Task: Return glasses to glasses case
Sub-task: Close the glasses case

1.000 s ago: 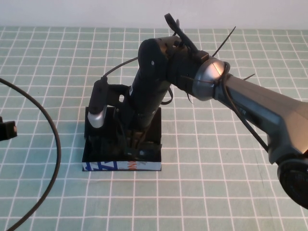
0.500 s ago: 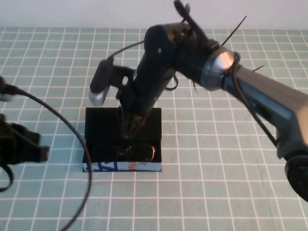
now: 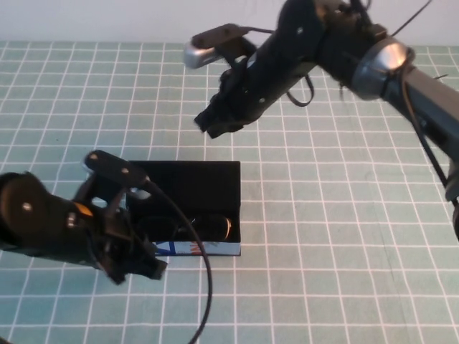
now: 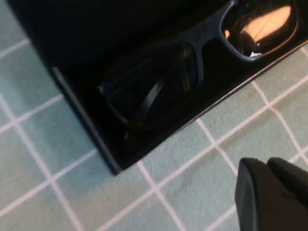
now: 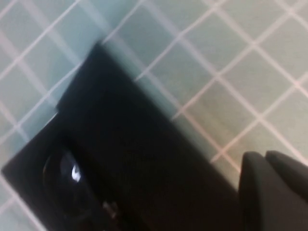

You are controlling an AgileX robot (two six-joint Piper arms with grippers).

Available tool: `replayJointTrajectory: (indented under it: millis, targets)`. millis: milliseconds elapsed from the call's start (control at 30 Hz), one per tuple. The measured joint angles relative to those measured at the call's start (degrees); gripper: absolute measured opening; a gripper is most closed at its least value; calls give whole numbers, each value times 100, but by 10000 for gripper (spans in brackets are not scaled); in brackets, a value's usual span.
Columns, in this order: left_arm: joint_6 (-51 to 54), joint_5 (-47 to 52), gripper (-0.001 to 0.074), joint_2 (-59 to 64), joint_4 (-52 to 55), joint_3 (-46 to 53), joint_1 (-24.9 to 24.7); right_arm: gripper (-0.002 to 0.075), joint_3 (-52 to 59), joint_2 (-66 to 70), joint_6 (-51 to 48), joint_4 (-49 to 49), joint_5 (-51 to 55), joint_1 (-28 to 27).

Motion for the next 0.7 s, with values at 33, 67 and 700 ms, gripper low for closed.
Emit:
replayJointTrajectory:
  millis: [33,67,700]
  targets:
    - [0,-129,1,127,-9,0,-82,-11,0,26,55,171,-11,-117]
    - [4,-245,1,245,-13,0,-147,-11,0,57,84,338,-11,-211]
    - [-6,-1349,2,888,-86,0,-583,-11,0,1352,-507,2839,607,-1049]
